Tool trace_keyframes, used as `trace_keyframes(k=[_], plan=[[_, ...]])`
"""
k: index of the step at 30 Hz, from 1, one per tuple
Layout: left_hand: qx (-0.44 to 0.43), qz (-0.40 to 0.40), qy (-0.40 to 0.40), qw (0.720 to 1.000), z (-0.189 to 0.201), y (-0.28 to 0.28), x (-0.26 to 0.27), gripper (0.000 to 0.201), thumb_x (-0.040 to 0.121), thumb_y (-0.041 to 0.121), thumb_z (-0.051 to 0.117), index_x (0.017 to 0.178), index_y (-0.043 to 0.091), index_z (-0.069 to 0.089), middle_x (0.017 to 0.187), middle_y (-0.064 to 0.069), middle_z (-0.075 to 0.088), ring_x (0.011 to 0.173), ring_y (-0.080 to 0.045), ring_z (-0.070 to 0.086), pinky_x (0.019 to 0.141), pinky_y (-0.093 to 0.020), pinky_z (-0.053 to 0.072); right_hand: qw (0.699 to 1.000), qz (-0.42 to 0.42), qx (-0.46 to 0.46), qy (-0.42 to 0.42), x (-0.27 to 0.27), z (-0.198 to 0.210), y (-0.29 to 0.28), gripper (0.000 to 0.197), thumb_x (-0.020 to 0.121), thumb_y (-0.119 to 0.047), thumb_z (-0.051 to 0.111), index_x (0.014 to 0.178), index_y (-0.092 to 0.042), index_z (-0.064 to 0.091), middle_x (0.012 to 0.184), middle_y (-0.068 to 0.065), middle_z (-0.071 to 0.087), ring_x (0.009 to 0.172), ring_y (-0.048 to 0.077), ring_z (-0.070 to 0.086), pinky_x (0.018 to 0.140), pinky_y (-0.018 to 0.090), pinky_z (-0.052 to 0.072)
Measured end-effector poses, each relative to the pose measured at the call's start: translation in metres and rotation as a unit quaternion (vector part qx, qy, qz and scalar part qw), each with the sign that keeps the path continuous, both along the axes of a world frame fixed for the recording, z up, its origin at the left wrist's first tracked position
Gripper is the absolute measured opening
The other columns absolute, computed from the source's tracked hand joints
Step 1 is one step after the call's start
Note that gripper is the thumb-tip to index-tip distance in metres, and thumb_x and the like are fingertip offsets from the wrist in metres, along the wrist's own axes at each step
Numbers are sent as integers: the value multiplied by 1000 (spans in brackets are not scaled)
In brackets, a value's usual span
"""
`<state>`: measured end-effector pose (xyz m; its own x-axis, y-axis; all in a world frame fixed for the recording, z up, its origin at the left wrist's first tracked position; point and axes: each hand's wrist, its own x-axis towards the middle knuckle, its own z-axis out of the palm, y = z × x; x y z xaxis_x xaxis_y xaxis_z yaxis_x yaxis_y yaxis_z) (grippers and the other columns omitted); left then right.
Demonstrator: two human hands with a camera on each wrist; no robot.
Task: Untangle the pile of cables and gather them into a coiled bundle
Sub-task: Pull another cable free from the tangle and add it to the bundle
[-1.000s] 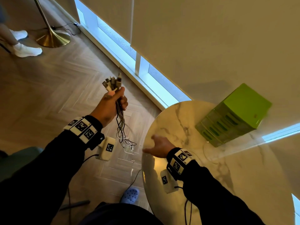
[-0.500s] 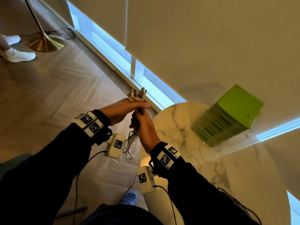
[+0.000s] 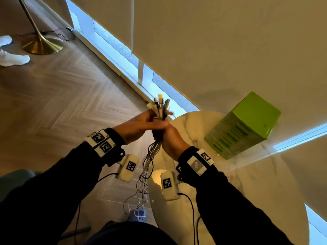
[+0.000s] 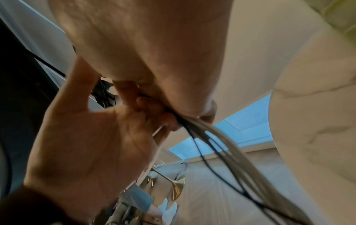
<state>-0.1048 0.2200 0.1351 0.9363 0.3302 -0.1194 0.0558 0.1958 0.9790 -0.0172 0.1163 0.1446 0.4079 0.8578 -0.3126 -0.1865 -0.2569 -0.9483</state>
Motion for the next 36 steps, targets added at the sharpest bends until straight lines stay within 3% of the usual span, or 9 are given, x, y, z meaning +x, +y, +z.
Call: trace_keyframes(k=[3, 7, 11, 14, 17, 24, 27, 33, 36], plan=[[42, -79, 60, 994, -28, -1, -9, 62, 83, 9, 79, 132, 32, 49, 132, 11, 59, 125, -5, 56, 96, -23, 50, 988, -32, 51, 140, 10, 12, -6, 29, 97, -21, 45, 69, -17, 38, 62, -3, 28, 58, 12, 26, 59, 26, 26], [278, -220, 201, 913, -67, 6, -6, 23, 87, 44, 75, 104, 28, 73, 105, 8, 74, 97, -7, 68, 96, -37, 54, 974, 32, 96, 201, 6, 36, -15, 27, 87, -21, 45, 61, -19, 37, 63, 0, 28, 60, 17, 29, 71, 35, 32], [480, 78, 107, 867, -78, 62, -12, 20, 88, 35, 61, 90, 16, 67, 94, -5, 70, 85, -26, 66, 77, -45, 54, 986, 94, 110, 77, -8, 47, -23, 63, 96, -7, 24, 54, -20, 69, 93, 18, 64, 118, 35, 58, 112, 42, 36], [383, 211, 78, 896, -86, 63, -8, 15, 91, 25, 64, 86, 14, 55, 83, -2, 68, 75, -21, 64, 67, -39, 51, 984, 39, 138, 103, -15, 47, -16, 50, 91, -10, 34, 48, -19, 58, 69, 7, 58, 100, 34, 61, 108, 41, 36], [331, 26, 181, 926, -110, 38, -7, 28, 95, 41, 66, 91, 17, 53, 71, 4, 71, 63, -4, 69, 60, -28, 51, 968, -52, 171, 176, 1, 49, -5, 24, 79, -19, 43, 56, -21, 35, 54, -2, 26, 53, 21, 32, 84, 37, 39], [303, -115, 234, 917, -164, 20, -46, 40, 83, 68, 64, 95, 34, 47, 85, 5, 67, 75, -19, 66, 71, -37, 55, 976, -119, 115, 139, 58, 47, -18, 27, 90, -24, 33, 68, -22, 17, 51, -6, 14, 49, 16, 8, 58, 33, 30], [247, -177, 218, 928, -160, 7, -53, 77, 74, 67, 75, 132, 35, 38, 130, 8, 59, 116, -9, 56, 102, -38, 49, 978, -137, 91, 126, 71, 39, -28, 31, 92, -24, 32, 63, -23, 23, 49, -6, 16, 47, 15, 11, 54, 31, 30], [130, -94, 35, 986, -101, -12, -10, 100, 76, 92, 36, 149, 24, 37, 152, 8, 45, 141, 2, 38, 116, -20, 32, 995, -48, 15, 86, 68, 21, -40, 28, 88, -23, 37, 64, -22, 20, 52, -6, 15, 50, 15, 9, 56, 33, 23], [52, -101, -59, 992, -58, -24, 27, 88, 85, 85, 32, 144, 22, 48, 146, 4, 54, 138, -12, 46, 117, -35, 34, 995, 11, -3, 99, 61, 20, -41, 29, 88, -20, 37, 70, -20, 14, 57, -3, 11, 52, 15, 8, 60, 37, 14]])
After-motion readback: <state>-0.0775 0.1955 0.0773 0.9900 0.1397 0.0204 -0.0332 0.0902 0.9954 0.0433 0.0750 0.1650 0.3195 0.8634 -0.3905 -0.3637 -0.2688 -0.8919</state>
